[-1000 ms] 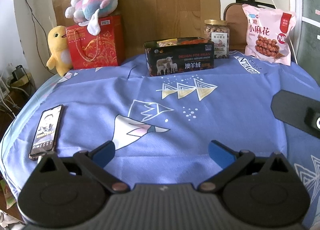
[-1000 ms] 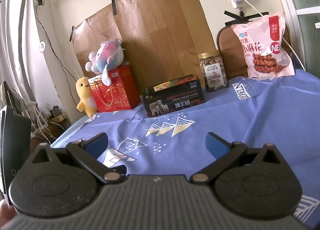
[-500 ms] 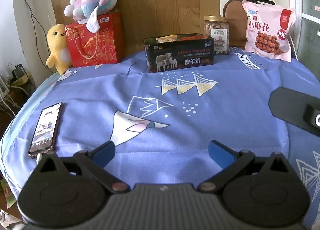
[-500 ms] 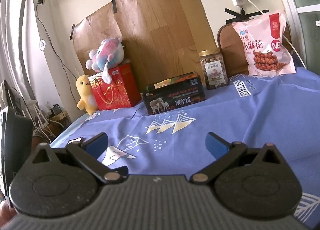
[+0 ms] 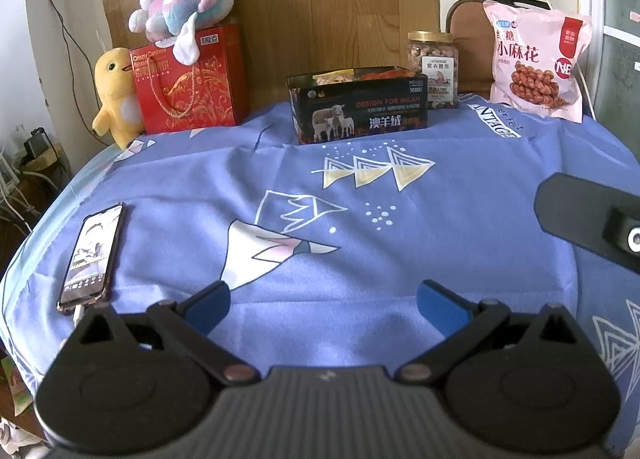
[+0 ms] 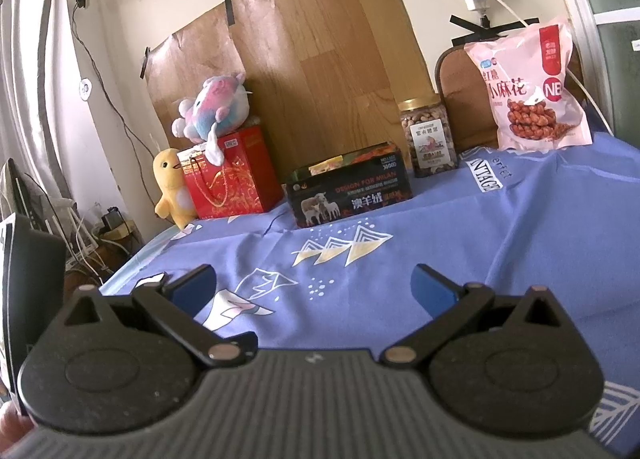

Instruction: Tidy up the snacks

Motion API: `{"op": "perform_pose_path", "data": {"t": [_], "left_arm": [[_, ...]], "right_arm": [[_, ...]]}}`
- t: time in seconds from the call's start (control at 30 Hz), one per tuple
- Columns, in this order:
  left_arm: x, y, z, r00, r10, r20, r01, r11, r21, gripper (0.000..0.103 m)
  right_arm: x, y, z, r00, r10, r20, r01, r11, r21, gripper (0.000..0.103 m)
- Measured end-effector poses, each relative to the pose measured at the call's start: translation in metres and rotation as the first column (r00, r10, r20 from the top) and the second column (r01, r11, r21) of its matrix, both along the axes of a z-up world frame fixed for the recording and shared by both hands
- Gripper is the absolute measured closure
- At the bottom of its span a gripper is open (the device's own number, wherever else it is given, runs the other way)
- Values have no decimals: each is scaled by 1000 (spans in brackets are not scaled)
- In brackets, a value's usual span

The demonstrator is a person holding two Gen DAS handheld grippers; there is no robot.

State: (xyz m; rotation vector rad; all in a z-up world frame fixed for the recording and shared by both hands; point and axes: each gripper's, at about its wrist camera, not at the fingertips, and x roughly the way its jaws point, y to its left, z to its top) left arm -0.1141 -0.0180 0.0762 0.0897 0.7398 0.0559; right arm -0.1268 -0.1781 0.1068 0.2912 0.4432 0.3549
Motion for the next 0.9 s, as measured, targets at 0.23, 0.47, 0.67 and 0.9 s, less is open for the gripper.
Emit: {"op": "perform_pose_path", "data": {"t": [0.23, 0.47, 0.67, 0.9], "left_arm": [[0, 0, 0, 1000, 0, 0, 0, 1000, 0, 0], [0, 0, -1, 1000, 2, 0, -2, 1000, 4, 0], [0, 1, -4, 1000, 8, 0, -8, 1000, 14, 0], [-1, -1, -4, 1000, 14, 3, -14, 1000, 22, 0]], "right_arm": [[0, 1, 0, 1000, 1, -1, -1, 1000, 1, 0], [0, 1, -1, 1000, 1, -3, -1, 1000, 1, 0], [0, 1, -3, 1000, 2, -4, -2, 1000, 0, 0], [0, 1, -3, 1000, 2, -4, -2, 1000, 0, 0]]}}
